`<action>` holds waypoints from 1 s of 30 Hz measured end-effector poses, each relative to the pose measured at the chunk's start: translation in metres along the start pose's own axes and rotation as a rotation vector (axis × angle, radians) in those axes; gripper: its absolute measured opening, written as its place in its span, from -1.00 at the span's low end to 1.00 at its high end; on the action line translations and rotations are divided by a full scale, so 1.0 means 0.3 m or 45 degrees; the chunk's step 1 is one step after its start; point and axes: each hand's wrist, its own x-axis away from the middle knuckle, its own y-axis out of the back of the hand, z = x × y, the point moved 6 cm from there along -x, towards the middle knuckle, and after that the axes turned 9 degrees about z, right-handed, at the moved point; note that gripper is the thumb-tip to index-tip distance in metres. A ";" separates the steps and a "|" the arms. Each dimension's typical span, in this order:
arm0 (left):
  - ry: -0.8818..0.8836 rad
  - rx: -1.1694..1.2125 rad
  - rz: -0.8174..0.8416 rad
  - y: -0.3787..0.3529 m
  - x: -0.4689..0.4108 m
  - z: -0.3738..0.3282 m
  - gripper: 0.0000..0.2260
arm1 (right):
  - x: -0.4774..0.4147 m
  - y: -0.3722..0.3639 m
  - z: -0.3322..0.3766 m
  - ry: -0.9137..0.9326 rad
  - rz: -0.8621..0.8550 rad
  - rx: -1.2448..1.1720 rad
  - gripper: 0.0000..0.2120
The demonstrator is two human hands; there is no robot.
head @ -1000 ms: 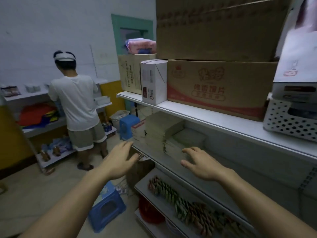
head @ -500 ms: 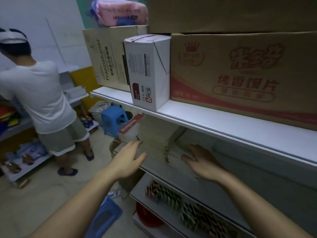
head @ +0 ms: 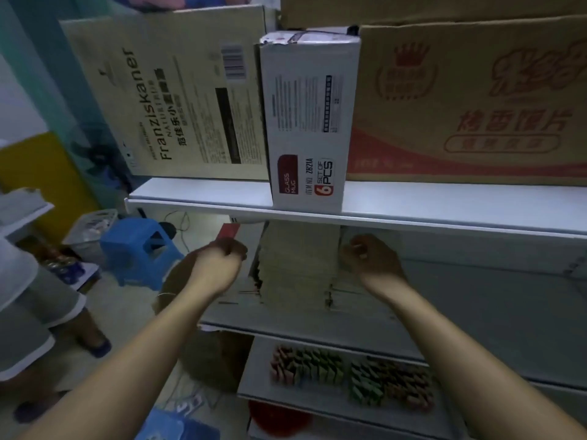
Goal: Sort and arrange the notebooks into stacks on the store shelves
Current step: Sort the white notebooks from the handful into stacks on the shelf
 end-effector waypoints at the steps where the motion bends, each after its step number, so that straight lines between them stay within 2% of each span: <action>1: 0.007 0.101 0.029 -0.006 -0.034 -0.013 -0.80 | -0.018 0.000 0.000 -0.101 -0.017 -0.063 -0.67; 4: 0.020 0.180 0.162 -0.059 -0.103 -0.071 -0.71 | -0.062 -0.041 0.005 -0.293 0.098 -0.218 -0.59; 8: 0.047 0.208 0.374 -0.140 -0.110 -0.083 -0.54 | -0.083 -0.115 0.012 -0.406 0.163 -0.440 -0.56; 10: -0.006 0.221 0.377 -0.151 -0.105 -0.063 -0.52 | -0.080 -0.138 0.016 -0.418 0.161 -0.401 -0.56; 15: -0.068 0.229 0.298 -0.157 -0.099 -0.042 -0.66 | -0.056 -0.148 0.041 -0.400 0.086 -0.360 -0.60; 19: -0.052 0.364 0.259 -0.163 -0.088 -0.031 -0.85 | -0.044 -0.136 0.029 -0.428 0.058 -0.402 -0.69; 21: -0.032 0.412 0.252 -0.158 -0.088 -0.029 -0.79 | -0.036 -0.137 0.010 -0.469 0.046 -0.499 -0.79; 25: -0.015 0.395 0.262 -0.148 -0.096 -0.021 -0.57 | -0.024 -0.158 -0.014 -0.524 0.075 -0.572 -0.81; 28: 0.001 0.440 0.307 -0.153 -0.104 -0.022 -0.72 | -0.033 -0.170 -0.018 -0.532 0.083 -0.521 -0.73; 30: 0.005 0.478 0.328 -0.153 -0.114 -0.030 -0.71 | -0.043 -0.176 -0.014 -0.544 0.114 -0.502 -0.63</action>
